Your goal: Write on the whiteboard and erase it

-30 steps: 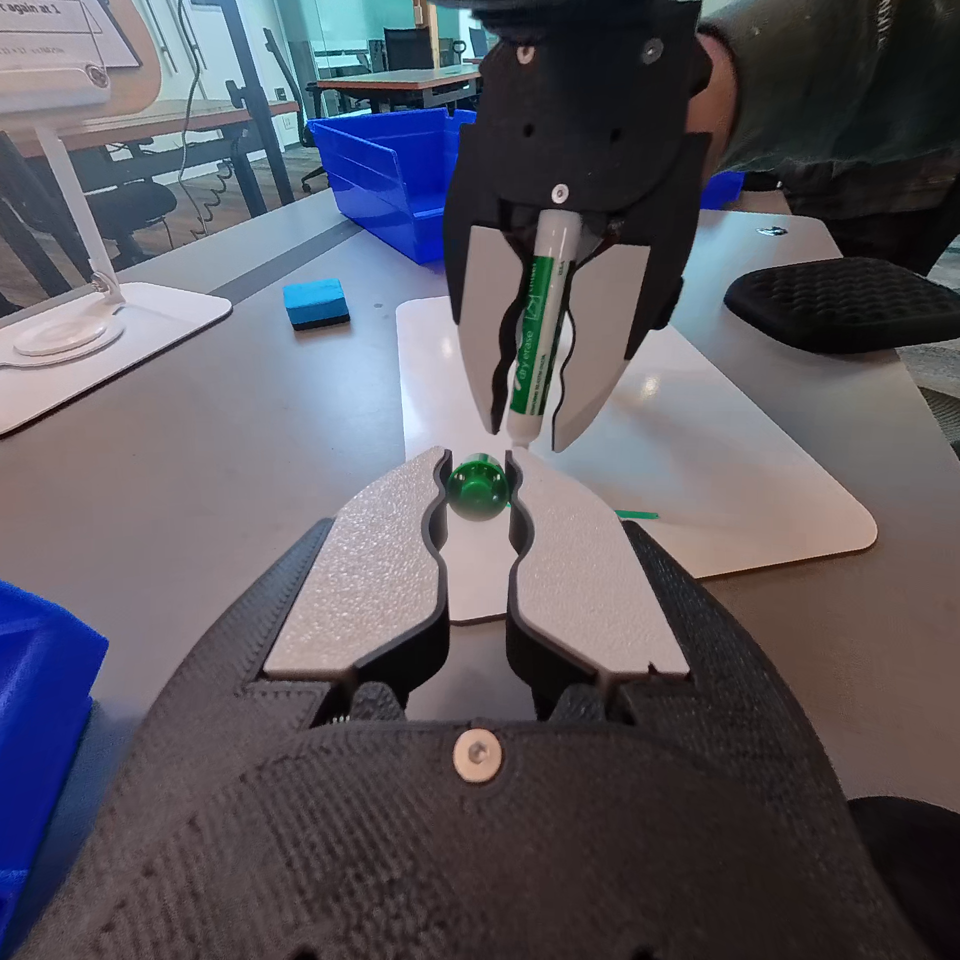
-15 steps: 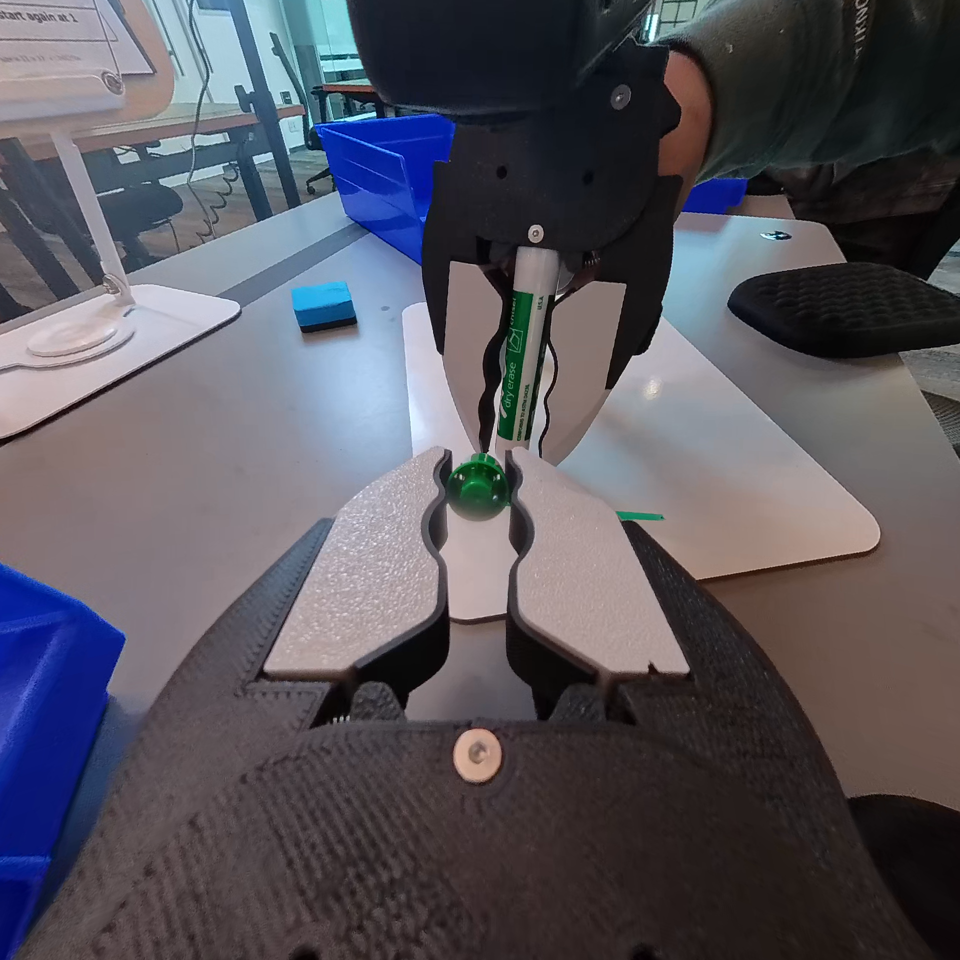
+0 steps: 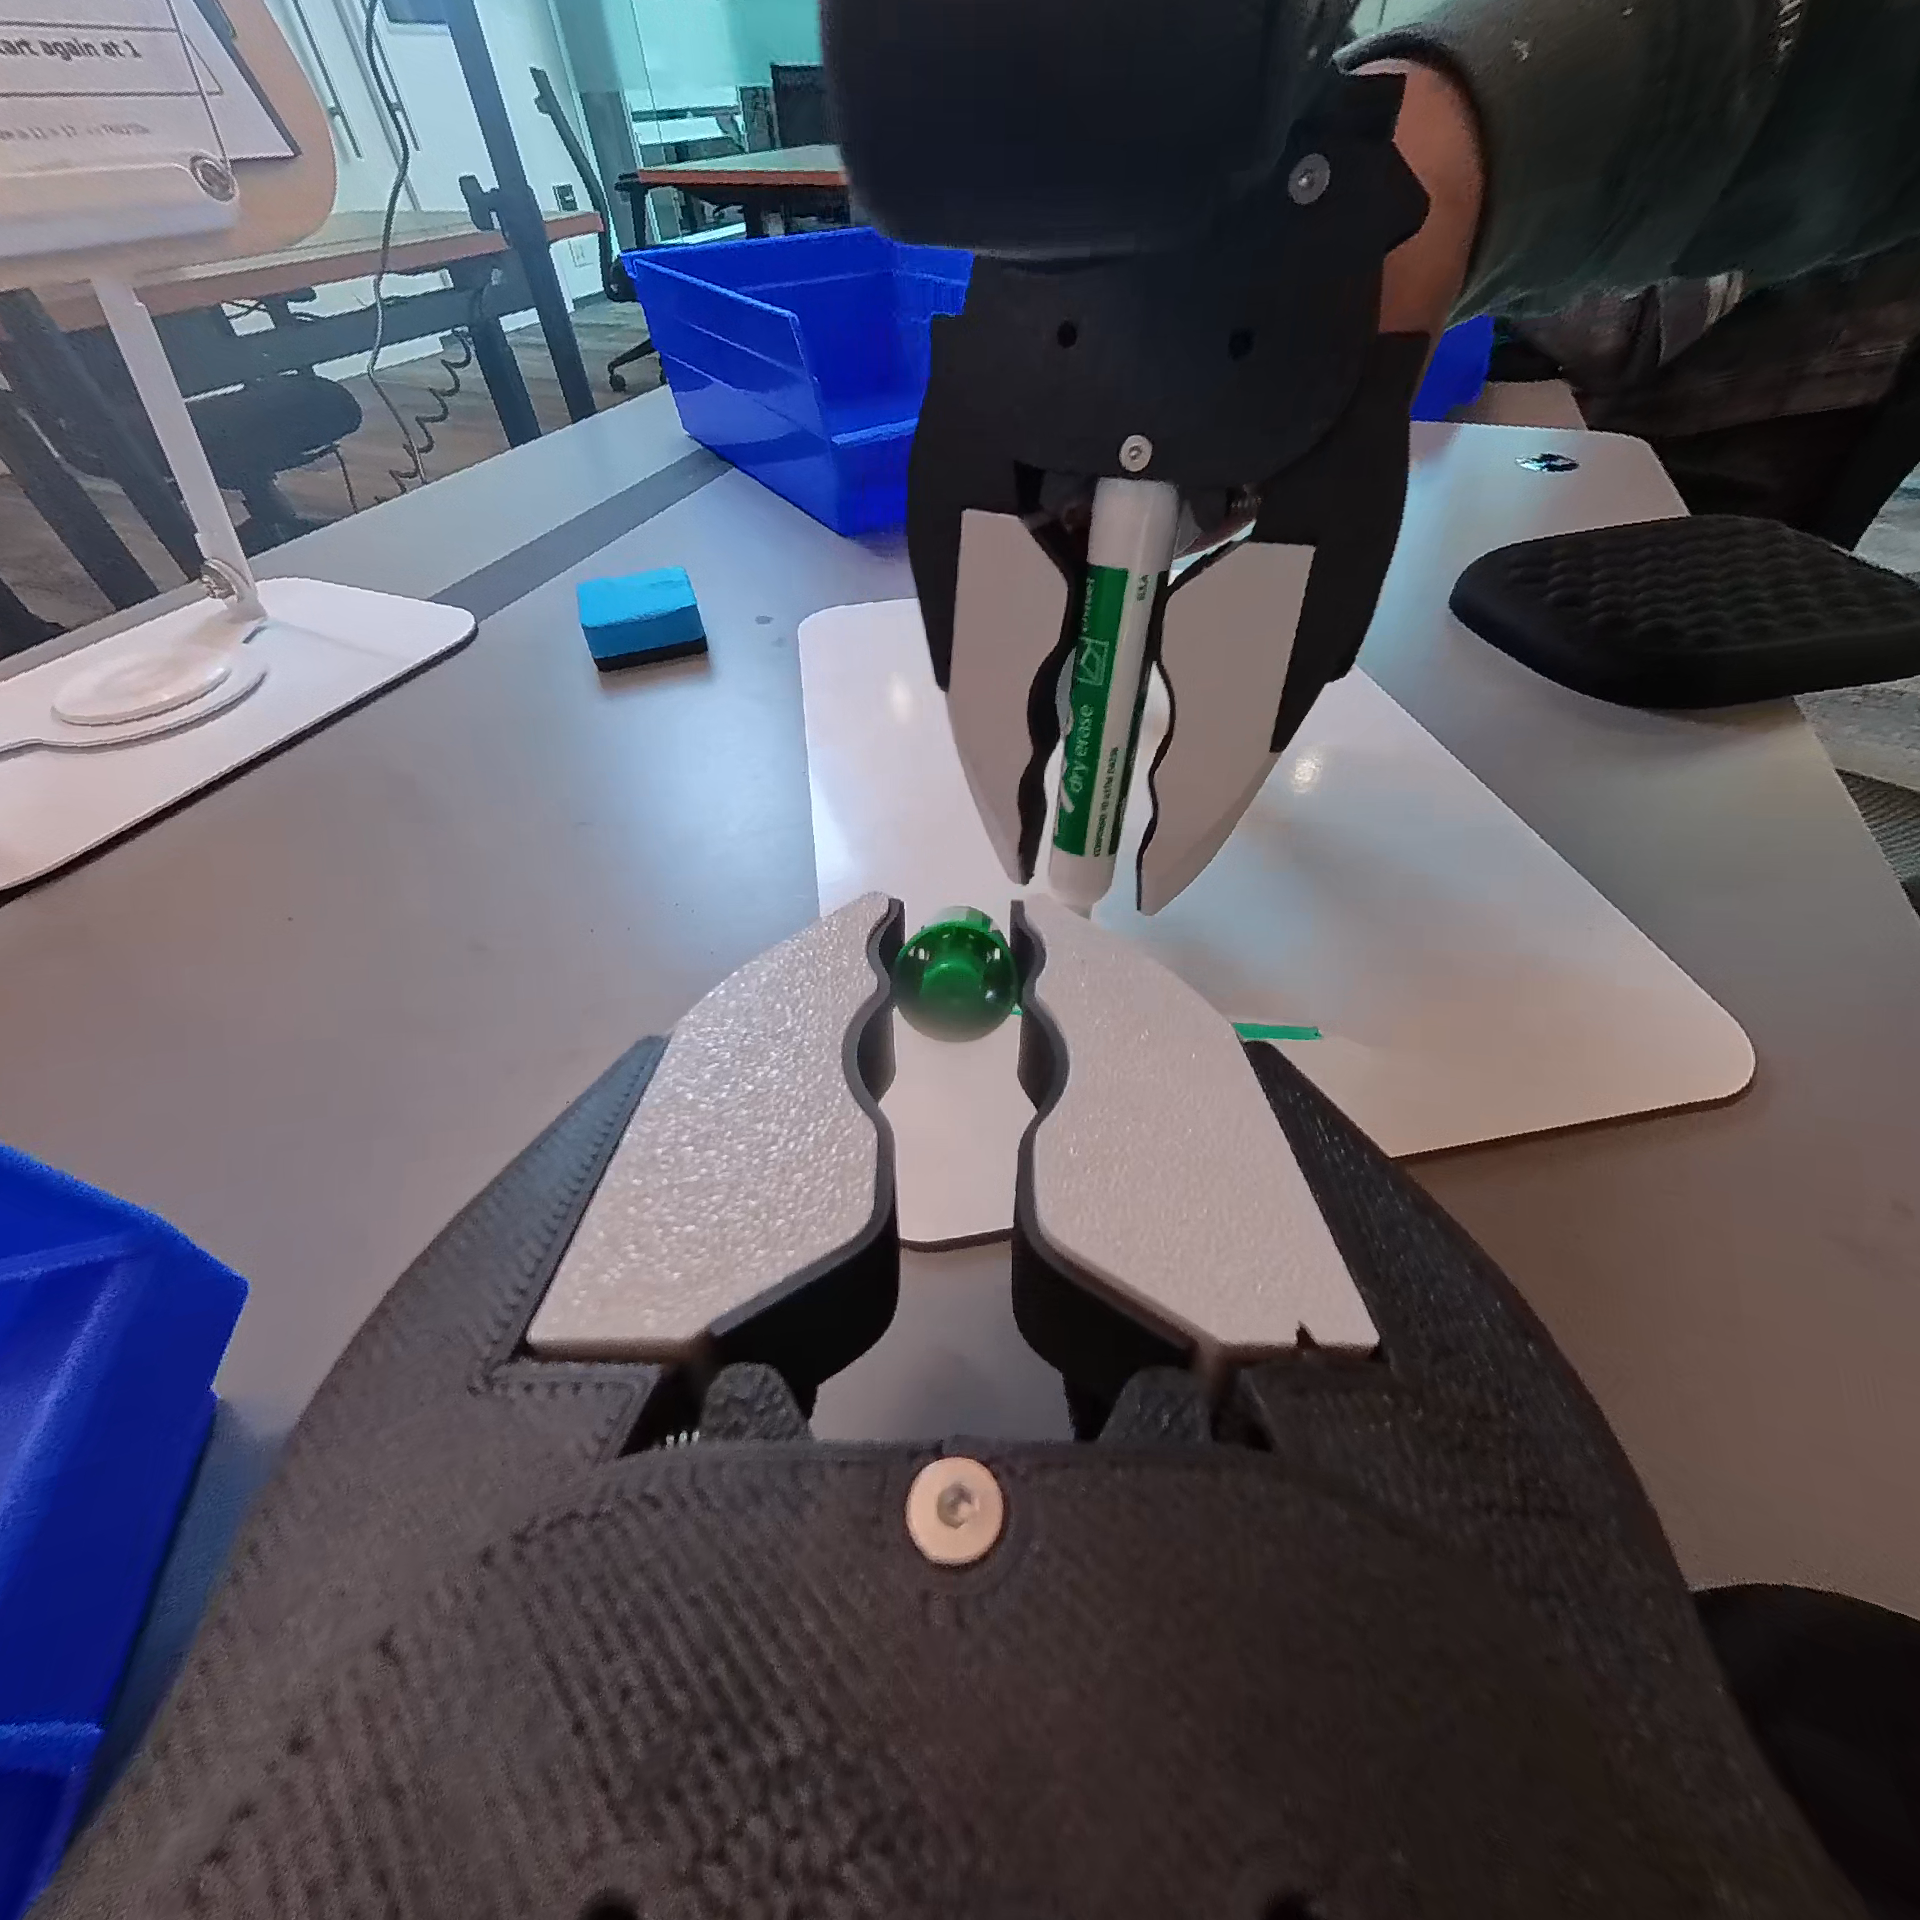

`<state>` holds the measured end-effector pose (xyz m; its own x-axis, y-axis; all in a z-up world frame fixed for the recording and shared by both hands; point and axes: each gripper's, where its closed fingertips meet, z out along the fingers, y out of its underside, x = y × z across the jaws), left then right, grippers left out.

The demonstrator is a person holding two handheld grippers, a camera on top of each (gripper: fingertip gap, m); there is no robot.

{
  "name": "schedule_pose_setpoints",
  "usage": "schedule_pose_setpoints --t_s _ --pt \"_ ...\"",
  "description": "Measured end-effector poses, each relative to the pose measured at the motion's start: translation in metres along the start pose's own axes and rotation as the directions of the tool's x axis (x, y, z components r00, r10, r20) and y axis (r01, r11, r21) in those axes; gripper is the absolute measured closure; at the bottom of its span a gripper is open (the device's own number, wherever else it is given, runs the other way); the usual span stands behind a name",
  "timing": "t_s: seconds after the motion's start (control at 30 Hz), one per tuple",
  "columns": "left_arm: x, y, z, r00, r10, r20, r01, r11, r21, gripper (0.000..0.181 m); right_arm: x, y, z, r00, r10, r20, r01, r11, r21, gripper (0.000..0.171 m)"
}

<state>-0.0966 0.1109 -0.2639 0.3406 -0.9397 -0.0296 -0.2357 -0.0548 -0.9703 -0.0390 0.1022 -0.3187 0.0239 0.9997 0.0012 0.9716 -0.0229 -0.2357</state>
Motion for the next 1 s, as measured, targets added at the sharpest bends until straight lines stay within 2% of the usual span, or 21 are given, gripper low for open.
schedule_pose_setpoints --t_s 0.47,0.57,0.77,1.0 --pt "0.001 0.003 0.002 1.000 -0.006 -0.002 0.006 1.000 -0.007 0.162 -0.039 0.049 -0.012 0.998 0.069 0.011 -0.068 0.997 -0.034 0.139" --pt "0.000 0.003 0.001 1.000 -0.004 0.002 0.004 1.000 -0.007 0.162 -0.037 0.042 -0.013 0.997 0.071 0.012 -0.071 0.997 -0.005 0.139" --pt "0.000 0.003 0.001 1.000 -0.005 0.002 0.005 1.000 -0.006 0.162 -0.033 0.005 -0.010 0.999 0.029 0.025 -0.031 0.996 0.084 0.139" --pt "0.000 0.003 0.001 1.000 -0.005 -0.005 0.005 1.000 -0.008 0.162 -0.036 -0.007 0.002 0.998 -0.015 0.054 0.012 0.997 0.070 0.139"
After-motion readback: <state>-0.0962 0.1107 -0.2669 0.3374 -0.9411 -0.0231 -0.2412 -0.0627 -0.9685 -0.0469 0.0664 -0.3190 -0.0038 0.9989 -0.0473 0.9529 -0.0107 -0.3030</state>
